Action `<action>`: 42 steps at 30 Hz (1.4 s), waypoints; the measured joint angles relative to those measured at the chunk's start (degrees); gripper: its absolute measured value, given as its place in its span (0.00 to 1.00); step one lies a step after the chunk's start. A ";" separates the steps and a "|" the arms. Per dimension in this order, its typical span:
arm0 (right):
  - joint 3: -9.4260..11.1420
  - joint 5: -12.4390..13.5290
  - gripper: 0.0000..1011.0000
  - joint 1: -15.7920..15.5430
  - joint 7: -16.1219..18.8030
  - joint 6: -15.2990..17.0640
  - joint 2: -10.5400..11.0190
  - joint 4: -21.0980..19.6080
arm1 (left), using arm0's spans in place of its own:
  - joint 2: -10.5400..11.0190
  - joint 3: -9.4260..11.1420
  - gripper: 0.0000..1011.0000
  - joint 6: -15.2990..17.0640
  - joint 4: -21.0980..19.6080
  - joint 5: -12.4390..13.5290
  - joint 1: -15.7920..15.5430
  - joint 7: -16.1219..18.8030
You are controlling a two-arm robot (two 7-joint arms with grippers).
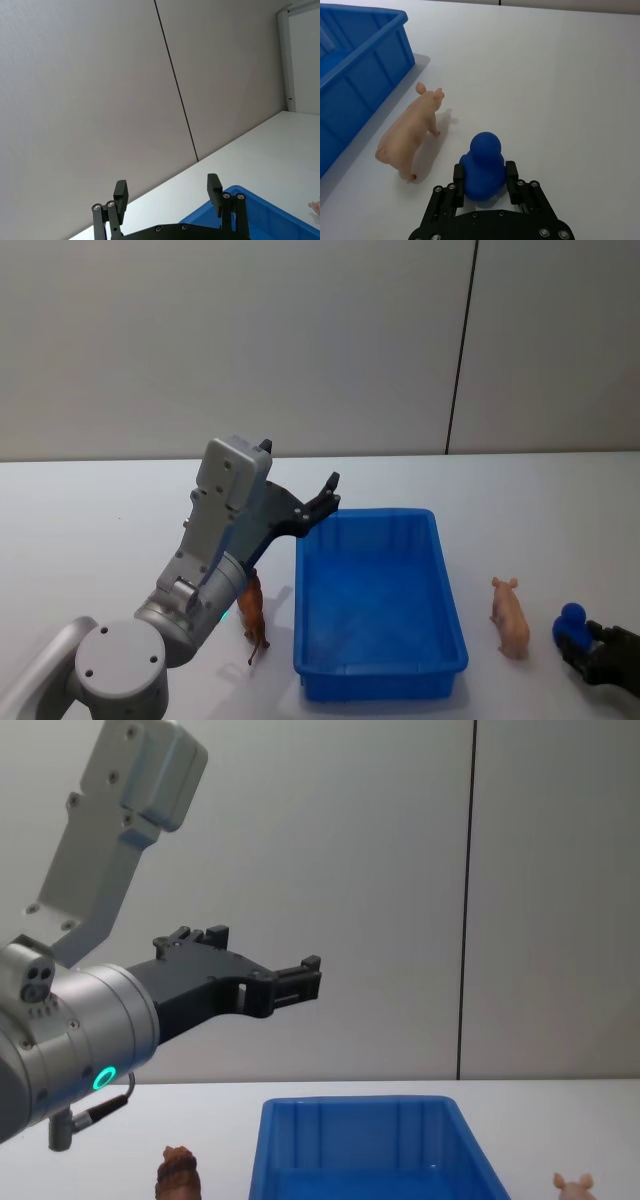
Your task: Pick up the two dolls from the table and place them into the box.
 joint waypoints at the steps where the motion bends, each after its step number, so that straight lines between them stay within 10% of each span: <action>1: 0.00 0.00 0.47 0.02 -0.06 -0.11 -0.01 0.01 | 0.00 0.00 0.99 0.00 0.00 0.00 0.00 0.00; 23: -0.12 -1.00 0.33 2.60 3.39 -5.77 -0.54 -5.75 | 0.00 0.00 0.99 0.00 0.00 0.00 0.00 0.00; 42: -4.35 -4.39 0.22 9.70 13.09 -2.52 -5.51 -5.91 | 0.00 0.00 0.99 0.00 0.00 0.00 0.00 0.00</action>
